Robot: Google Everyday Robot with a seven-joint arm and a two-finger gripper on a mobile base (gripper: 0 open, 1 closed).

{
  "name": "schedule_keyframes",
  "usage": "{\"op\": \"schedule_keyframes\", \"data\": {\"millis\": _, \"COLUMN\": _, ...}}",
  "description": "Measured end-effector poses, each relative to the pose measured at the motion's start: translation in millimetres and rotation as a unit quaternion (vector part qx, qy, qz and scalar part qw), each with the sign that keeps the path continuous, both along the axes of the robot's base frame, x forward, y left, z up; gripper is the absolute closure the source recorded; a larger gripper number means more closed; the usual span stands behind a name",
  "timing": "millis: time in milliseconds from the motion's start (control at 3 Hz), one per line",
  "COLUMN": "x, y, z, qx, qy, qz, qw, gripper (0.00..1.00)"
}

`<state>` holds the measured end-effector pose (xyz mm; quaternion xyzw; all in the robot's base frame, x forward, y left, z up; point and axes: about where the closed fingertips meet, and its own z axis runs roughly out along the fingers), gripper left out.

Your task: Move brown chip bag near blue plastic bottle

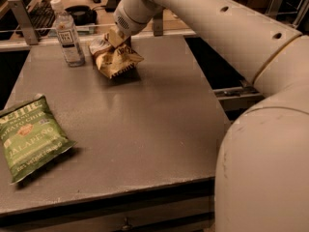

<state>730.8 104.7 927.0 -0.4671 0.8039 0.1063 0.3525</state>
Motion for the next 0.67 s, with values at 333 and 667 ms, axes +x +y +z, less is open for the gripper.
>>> {"op": "schedule_keyframes", "data": {"millis": 333, "x": -4.4, "y": -4.7, "z": 3.8, "qx": 0.011, "qy": 0.001, "qz": 0.002, "qw": 0.9999, "gripper": 0.13}}
{"op": "schedule_keyframes", "data": {"millis": 667, "x": -15.3, "y": -24.0, "z": 15.4, "qx": 0.038, "qy": -0.003, "qz": 0.001, "qw": 0.9993, "gripper": 0.0}}
